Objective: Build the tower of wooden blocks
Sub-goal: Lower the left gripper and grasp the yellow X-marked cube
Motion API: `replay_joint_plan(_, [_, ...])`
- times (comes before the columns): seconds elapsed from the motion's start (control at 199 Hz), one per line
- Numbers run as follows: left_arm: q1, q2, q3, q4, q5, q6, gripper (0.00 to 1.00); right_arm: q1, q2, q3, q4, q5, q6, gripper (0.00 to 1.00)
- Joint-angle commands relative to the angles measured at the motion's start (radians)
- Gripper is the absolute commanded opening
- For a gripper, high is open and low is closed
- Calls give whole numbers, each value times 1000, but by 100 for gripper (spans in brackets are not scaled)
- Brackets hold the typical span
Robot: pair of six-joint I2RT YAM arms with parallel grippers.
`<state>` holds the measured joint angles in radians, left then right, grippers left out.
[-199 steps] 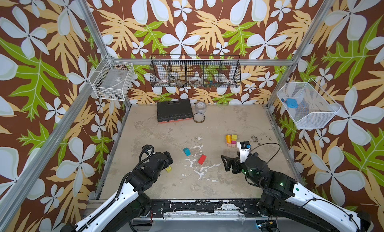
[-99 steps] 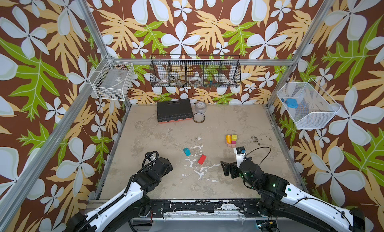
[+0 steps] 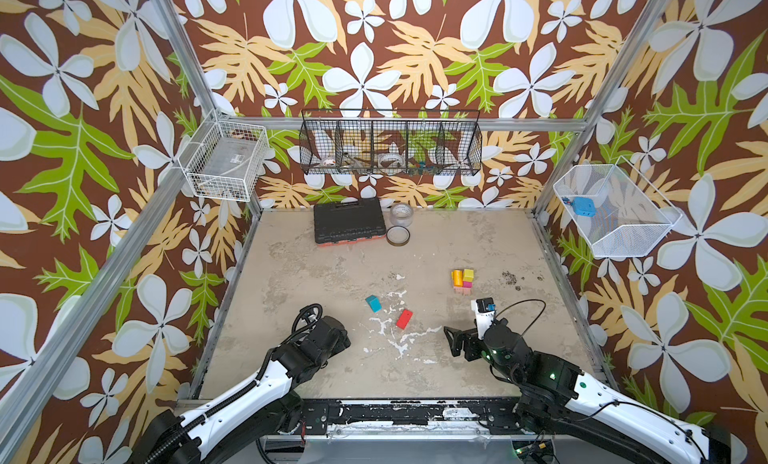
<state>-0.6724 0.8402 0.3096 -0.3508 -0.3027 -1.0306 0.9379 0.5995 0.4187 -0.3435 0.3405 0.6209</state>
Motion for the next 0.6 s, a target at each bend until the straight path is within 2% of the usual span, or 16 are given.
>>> replay_joint_plan(0.0, [-21,21,16,-10,-26,-32,76,1,0,2,3,-3,6,100])
replay_joint_plan(0.371, [-59,220,66,5,-83,-74,61,1,20,2,7,5,5,100])
replay_joint_plan(0.492, [-61,260,80,-6,-104,-81,54,0,35,4,10,5,3,100])
replay_joint_plan(0.597, [-64,278,88,-15,-126,-89,53,1,44,7,11,8,1,100])
